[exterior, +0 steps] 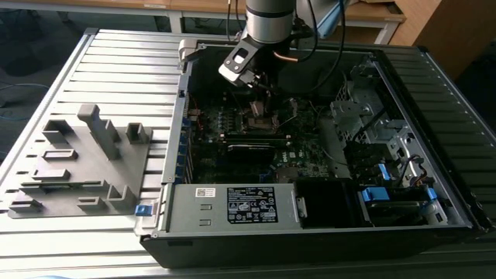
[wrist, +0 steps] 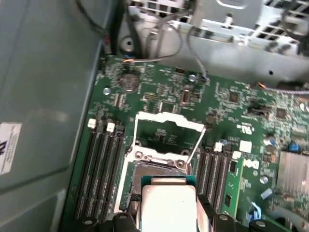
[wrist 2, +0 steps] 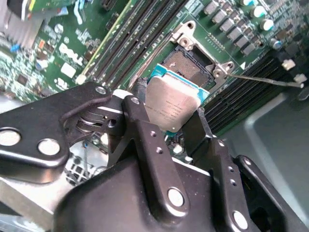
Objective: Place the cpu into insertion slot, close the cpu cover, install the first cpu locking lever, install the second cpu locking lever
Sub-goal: 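Place the cpu into insertion slot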
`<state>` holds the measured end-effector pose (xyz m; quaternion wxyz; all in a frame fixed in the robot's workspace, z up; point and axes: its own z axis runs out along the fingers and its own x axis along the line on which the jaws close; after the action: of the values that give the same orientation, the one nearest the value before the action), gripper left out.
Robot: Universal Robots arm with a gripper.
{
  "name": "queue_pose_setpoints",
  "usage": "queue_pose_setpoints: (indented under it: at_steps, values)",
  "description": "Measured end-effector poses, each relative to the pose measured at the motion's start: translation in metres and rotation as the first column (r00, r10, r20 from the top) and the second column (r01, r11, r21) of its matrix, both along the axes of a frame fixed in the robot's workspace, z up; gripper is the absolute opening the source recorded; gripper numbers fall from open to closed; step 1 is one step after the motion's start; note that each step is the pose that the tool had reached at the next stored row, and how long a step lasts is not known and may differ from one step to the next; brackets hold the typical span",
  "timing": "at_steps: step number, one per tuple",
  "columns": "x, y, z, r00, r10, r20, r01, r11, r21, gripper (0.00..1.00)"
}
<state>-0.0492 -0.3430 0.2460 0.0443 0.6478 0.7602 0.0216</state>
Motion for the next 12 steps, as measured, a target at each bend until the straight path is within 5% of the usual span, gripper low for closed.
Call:
queue_pose_setpoints:
  at_steps: [4,8,12]
  values:
    - [0.0000,0.0000,-0.0006,0.9974,-0.071,0.0000,0.071,0.9974,0.0001,0.54]
    - [0.0000,0.0000,-0.0010,0.9900,-0.141,0.0000,0.141,0.9900,0.0000,0.54]
    - [0.0000,0.0000,-0.0010,0.9897,-0.143,0.0000,0.143,0.9897,0.0000,0.54]
